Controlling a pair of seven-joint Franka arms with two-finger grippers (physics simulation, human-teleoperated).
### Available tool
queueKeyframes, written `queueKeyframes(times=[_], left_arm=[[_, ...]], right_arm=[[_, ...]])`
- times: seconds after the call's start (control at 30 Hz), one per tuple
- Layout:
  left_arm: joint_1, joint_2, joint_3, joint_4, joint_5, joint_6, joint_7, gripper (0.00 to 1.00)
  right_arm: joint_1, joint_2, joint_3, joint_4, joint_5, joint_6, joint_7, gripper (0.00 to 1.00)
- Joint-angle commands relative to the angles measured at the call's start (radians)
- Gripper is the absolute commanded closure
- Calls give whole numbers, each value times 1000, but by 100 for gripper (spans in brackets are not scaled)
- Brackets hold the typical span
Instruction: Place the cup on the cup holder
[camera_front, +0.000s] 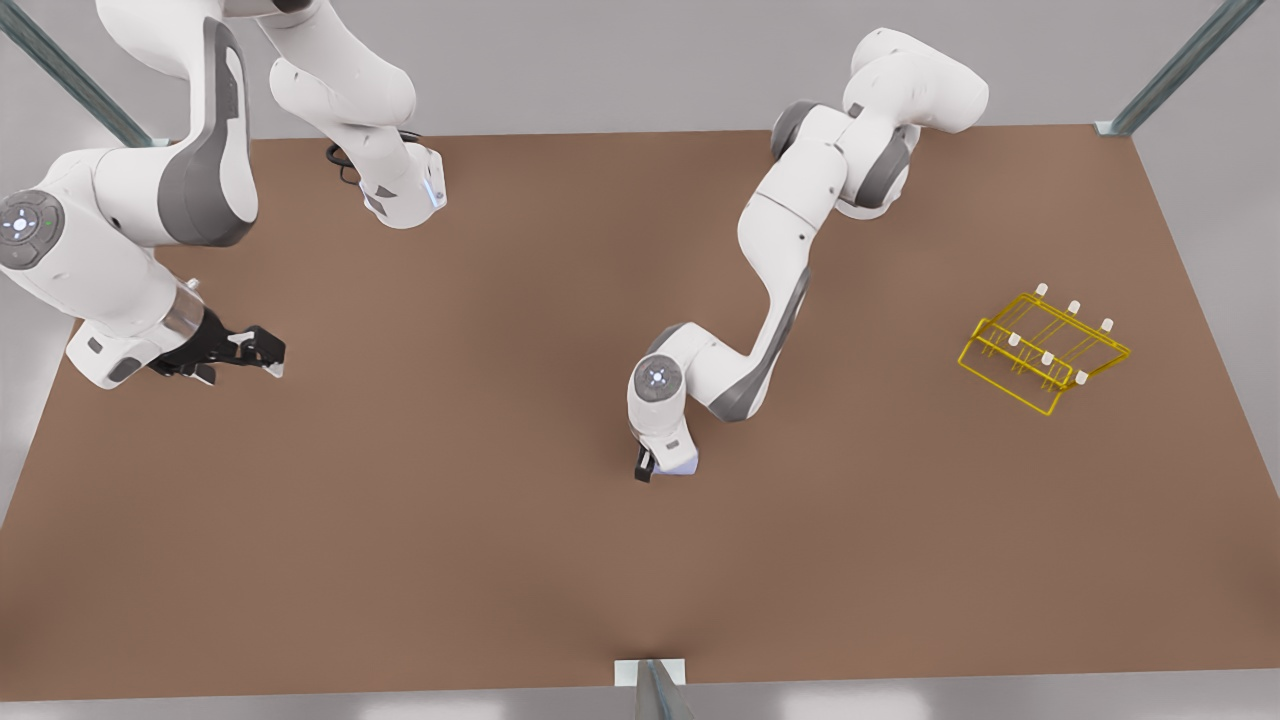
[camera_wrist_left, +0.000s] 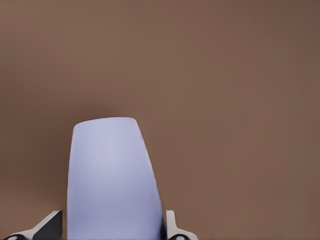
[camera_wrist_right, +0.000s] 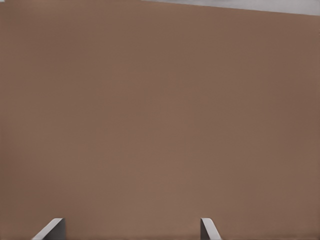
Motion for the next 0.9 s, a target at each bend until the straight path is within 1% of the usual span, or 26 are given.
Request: queueKeyframes(times=[0.0,0.5,0.53,0.57,0.6,0.7,0.77,0.87], left_arm=[[0,5,0,1,2,12,137,0],[-3,34,1,-2,3,38,148,0],[-3,35,1,-2,3,38,155,1],[-2,35,1,-2,3,38,155,13],[-2,35,1,-2,2,38,155,19],[0,31,0,-2,2,36,172,23],[1,26,0,0,2,29,175,32],[1,2,-6,1,-4,-5,175,30]], right_arm=[[23,-1,1,0,1,1,-2,0],[16,10,0,-1,2,-8,0,0],[13,10,0,-4,2,-8,-2,0],[10,10,0,-6,2,-16,-7,0],[10,10,-2,-3,2,-30,-7,0],[7,16,-5,0,2,-76,-10,0],[10,16,-11,23,4,-108,-10,0],[14,15,-5,25,8,-114,-13,0]])
